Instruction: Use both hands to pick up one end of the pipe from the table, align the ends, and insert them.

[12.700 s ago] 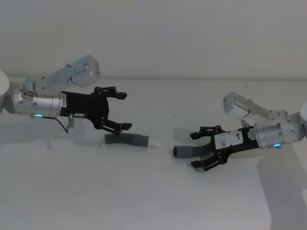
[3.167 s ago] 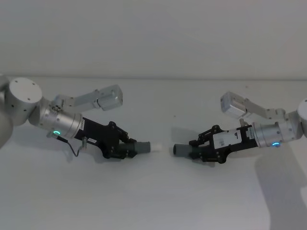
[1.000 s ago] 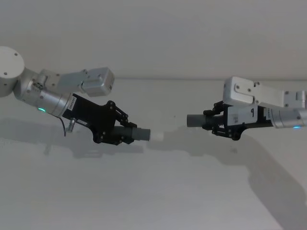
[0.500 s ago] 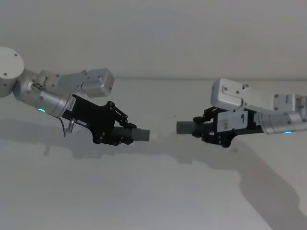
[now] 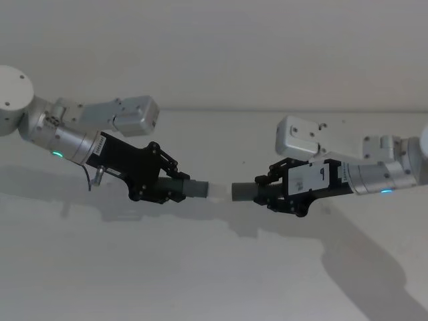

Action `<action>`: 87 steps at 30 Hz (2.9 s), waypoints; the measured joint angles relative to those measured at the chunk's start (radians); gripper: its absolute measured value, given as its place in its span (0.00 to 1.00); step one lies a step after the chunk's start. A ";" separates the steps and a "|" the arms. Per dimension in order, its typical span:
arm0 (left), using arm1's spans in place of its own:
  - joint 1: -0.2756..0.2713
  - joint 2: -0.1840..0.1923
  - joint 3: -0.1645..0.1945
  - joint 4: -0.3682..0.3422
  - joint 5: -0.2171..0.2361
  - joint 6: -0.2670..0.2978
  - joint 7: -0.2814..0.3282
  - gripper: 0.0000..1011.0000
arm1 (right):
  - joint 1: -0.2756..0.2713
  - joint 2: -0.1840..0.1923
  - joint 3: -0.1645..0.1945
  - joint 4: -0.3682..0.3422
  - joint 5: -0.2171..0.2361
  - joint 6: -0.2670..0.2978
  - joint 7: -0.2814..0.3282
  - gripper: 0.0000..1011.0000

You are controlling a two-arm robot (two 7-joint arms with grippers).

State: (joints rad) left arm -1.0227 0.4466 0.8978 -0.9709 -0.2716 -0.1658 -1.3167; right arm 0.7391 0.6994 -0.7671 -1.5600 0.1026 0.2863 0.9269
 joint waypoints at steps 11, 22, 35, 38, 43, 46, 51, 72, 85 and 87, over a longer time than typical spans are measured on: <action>0.000 0.000 0.000 0.000 0.000 0.000 0.000 0.34 | 0.012 -0.008 -0.009 -0.002 0.016 0.027 0.007 0.33; 0.000 0.001 0.000 0.000 0.000 0.000 0.000 0.34 | 0.026 -0.016 -0.020 0.008 0.031 0.036 0.023 0.33; 0.000 0.001 0.000 0.000 0.000 0.000 0.000 0.34 | 0.045 -0.028 -0.041 0.023 0.041 0.047 0.038 0.33; 0.000 0.001 0.000 0.000 0.000 0.000 0.000 0.34 | 0.050 -0.030 -0.044 0.027 0.044 0.050 0.038 0.33; 0.000 -0.001 0.000 0.000 -0.001 0.000 0.000 0.34 | 0.056 -0.031 -0.046 0.031 0.047 0.052 0.036 0.33; 0.000 -0.002 0.000 0.000 -0.001 0.000 0.000 0.34 | 0.059 -0.032 -0.047 0.034 0.050 0.053 0.036 0.33; 0.000 -0.001 0.000 0.000 -0.001 0.000 0.000 0.34 | 0.065 -0.031 -0.050 0.039 0.054 0.057 0.035 0.33; 0.000 0.000 0.000 0.000 0.000 0.000 0.000 0.34 | 0.078 -0.030 -0.060 0.049 0.063 0.060 0.036 0.33; 0.000 0.000 0.000 0.000 0.000 0.000 0.000 0.34 | 0.080 -0.030 -0.062 0.050 0.065 0.061 0.037 0.33; 0.000 0.000 0.000 0.000 0.000 0.000 0.000 0.34 | 0.080 -0.030 -0.062 0.051 0.065 0.061 0.037 0.33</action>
State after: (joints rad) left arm -1.0226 0.4465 0.8977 -0.9709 -0.2716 -0.1657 -1.3167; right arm 0.8188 0.6694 -0.8288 -1.5094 0.1674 0.3468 0.9640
